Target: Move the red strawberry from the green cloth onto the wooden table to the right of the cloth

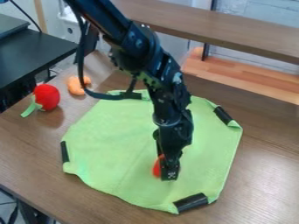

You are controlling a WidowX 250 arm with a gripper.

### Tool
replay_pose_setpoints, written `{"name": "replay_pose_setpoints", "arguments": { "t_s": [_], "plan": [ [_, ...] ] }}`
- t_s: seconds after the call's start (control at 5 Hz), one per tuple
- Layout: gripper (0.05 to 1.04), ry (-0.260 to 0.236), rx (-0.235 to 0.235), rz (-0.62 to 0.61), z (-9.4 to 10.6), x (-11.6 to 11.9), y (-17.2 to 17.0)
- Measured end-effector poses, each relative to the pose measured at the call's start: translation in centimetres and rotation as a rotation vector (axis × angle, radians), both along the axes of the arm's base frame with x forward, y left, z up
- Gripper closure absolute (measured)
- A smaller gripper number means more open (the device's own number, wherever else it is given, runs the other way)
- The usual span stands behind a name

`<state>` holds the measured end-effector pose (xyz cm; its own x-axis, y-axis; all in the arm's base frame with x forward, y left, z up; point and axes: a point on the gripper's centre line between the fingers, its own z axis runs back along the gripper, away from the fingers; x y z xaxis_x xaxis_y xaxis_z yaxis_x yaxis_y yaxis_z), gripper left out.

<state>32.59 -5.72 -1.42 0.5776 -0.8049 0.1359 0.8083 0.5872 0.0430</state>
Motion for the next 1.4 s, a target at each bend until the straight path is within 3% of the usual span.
{"name": "replay_pose_setpoints", "arguments": {
  "t_s": [0.2,0.6,1.0,1.4],
  "plan": [
    [0.333,0.000,0.004,0.008,0.0,0.0,0.1],
    [0.333,0.044,-0.046,0.026,0.6,0.0,-0.8],
    [0.333,0.000,-0.081,-0.001,2.9,2.1,-4.0],
    [0.333,-0.036,-0.073,0.004,2.8,4.5,-7.1]
  ]
}}
